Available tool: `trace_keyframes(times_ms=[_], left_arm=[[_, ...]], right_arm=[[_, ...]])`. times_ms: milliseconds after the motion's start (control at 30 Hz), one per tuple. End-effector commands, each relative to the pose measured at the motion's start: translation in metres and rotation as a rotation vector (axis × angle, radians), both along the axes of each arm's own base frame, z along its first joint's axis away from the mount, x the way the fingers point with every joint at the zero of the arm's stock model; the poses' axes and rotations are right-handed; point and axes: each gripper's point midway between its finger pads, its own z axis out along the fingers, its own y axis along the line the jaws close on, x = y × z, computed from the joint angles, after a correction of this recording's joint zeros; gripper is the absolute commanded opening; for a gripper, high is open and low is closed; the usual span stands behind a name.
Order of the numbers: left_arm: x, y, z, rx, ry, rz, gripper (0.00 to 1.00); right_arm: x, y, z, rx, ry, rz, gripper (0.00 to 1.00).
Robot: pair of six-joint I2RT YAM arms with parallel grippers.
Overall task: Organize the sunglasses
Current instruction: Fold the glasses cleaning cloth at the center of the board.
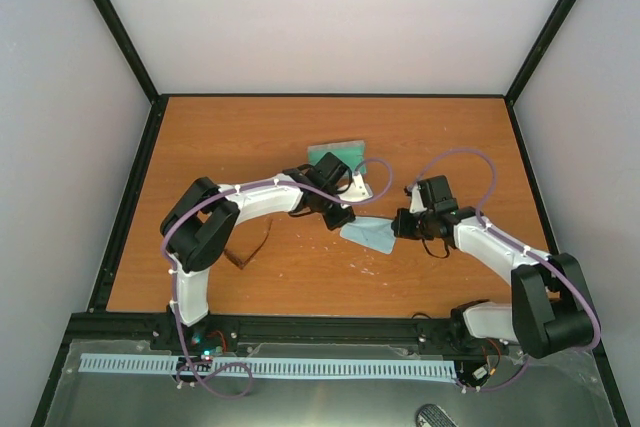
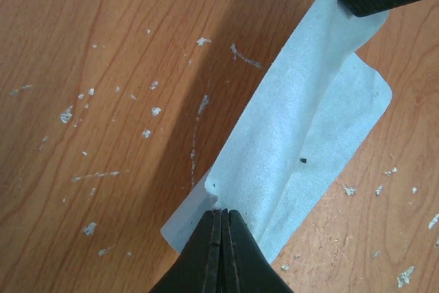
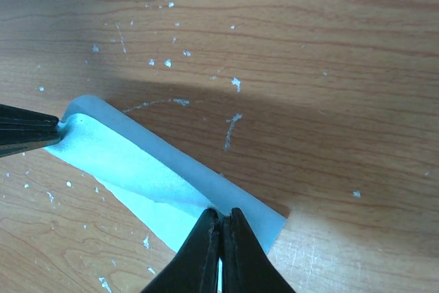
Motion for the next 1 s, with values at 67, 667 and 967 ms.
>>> trace_keyframes(times_ms=[67, 667, 967], left_arm=[[0.025, -0.015, 0.023, -0.051, -0.095, 0.010, 0.00], [0.036, -0.017, 0.015, -0.039, -0.144, 0.008, 0.01], [0.024, -0.009, 0.011, -0.056, -0.119, 0.022, 0.01]], right_arm=[[0.026, -0.004, 0.026, -0.023, -0.107, -0.036, 0.03], [0.025, 0.001, 0.009, -0.028, -0.074, 0.010, 0.03], [0.005, 0.007, -0.001, 0.027, -0.034, 0.045, 0.03]])
